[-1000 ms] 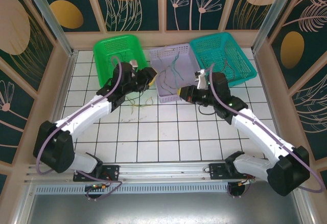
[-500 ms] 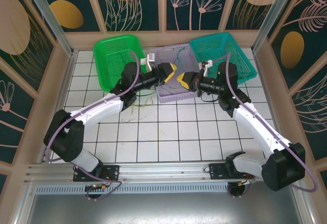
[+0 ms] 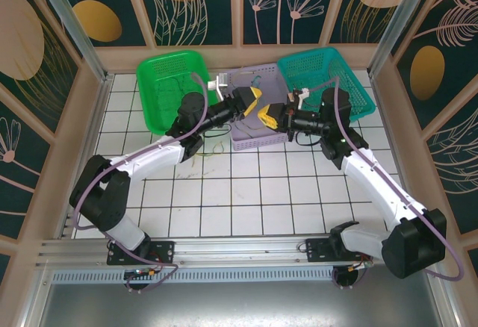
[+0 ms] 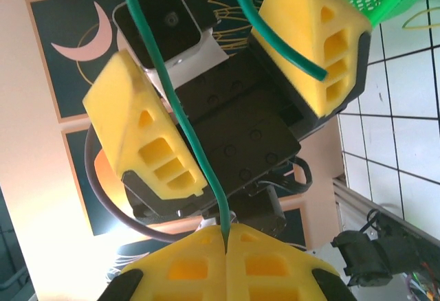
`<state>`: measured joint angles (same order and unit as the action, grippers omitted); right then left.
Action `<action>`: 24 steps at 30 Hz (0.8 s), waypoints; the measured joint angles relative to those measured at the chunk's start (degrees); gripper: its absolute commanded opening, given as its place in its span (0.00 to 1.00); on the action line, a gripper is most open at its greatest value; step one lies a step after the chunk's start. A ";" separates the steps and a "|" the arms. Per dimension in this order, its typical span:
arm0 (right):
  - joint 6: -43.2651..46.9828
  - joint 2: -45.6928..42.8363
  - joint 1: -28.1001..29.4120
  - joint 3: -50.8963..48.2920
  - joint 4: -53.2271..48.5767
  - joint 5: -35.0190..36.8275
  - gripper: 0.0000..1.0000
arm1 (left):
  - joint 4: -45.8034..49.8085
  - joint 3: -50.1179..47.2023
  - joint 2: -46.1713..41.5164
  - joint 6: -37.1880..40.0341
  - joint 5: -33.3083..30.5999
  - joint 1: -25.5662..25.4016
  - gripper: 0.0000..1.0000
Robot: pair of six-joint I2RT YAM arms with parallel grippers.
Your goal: Untangle the cables
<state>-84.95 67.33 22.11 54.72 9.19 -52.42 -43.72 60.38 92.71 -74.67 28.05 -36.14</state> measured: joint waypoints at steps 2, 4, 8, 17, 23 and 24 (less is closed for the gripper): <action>0.11 -0.02 0.00 0.00 -0.09 -0.61 0.00 | -0.28 -0.07 0.04 -0.20 -0.02 0.00 0.62; 0.20 -0.11 0.00 0.00 -0.55 -1.36 0.00 | -1.31 -0.07 0.33 -0.63 0.00 0.00 0.60; 0.42 -0.48 0.00 0.00 -1.31 -2.14 0.00 | -2.49 -0.07 1.25 -1.22 0.02 0.00 0.54; 1.29 -1.75 0.00 0.02 -3.61 -2.82 0.00 | -3.67 -0.04 1.92 -2.58 -0.02 0.00 0.45; 3.82 -1.92 -0.04 0.02 -7.32 -2.75 0.00 | -3.19 -0.04 1.92 -2.54 -0.17 0.00 0.51; 3.85 -2.05 -0.09 0.02 -7.32 -2.73 0.00 | -2.64 -0.04 1.90 -2.40 -0.33 0.00 0.51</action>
<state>-81.10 65.28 22.02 54.74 1.87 -55.16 -46.37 60.34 94.61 -77.08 27.73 -36.14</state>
